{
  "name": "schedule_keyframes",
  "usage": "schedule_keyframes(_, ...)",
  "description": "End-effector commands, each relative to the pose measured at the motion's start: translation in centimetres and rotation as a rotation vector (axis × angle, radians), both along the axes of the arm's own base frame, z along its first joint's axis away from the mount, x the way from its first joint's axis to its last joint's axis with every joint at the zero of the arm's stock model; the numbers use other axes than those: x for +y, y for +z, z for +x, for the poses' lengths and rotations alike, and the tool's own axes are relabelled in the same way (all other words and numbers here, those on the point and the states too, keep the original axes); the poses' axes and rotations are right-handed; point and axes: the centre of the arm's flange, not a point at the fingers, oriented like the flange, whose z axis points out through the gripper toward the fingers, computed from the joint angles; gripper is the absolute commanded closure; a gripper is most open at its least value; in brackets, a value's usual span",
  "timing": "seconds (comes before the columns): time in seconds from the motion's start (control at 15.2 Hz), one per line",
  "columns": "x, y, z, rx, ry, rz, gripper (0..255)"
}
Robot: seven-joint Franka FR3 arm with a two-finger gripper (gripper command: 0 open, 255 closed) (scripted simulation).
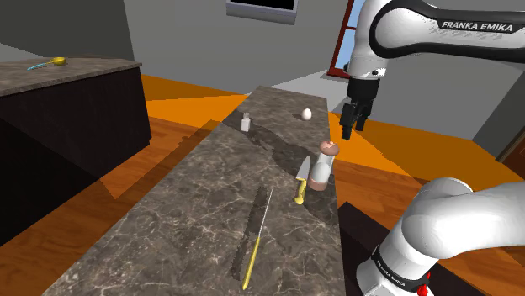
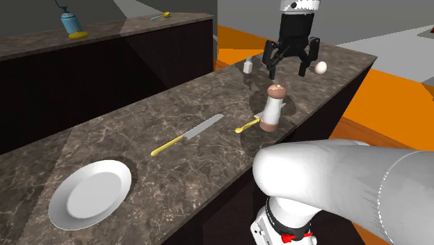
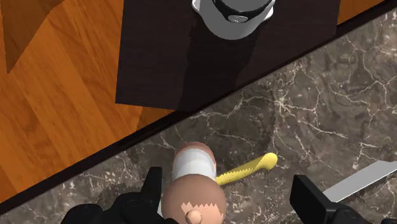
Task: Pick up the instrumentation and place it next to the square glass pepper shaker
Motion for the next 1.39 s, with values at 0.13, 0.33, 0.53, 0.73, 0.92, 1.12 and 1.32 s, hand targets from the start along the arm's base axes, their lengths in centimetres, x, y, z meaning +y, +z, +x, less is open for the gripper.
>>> schedule_keyframes(0.13, 2.0, -1.2, -1.1, -0.012, -0.072, -0.005, 0)
schedule_keyframes(0.33, 5.2, -3.2, -2.4, -0.030, -0.180, -0.011, 0)
schedule_keyframes(0.53, 8.5, -5.1, -3.3, -0.047, -0.288, -0.018, 0)
schedule_keyframes(0.73, 11.8, -7.1, -3.8, -0.065, -0.396, -0.025, 0)
schedule_keyframes(0.92, 15.2, -9.1, -4.0, -0.083, -0.504, -0.032, 0)
schedule_keyframes(1.12, 18.5, -11.2, -3.7, -0.101, -0.612, -0.039, 0)
schedule_keyframes(1.32, 21.8, -13.2, -3.0, -0.119, -0.721, -0.046, 0)
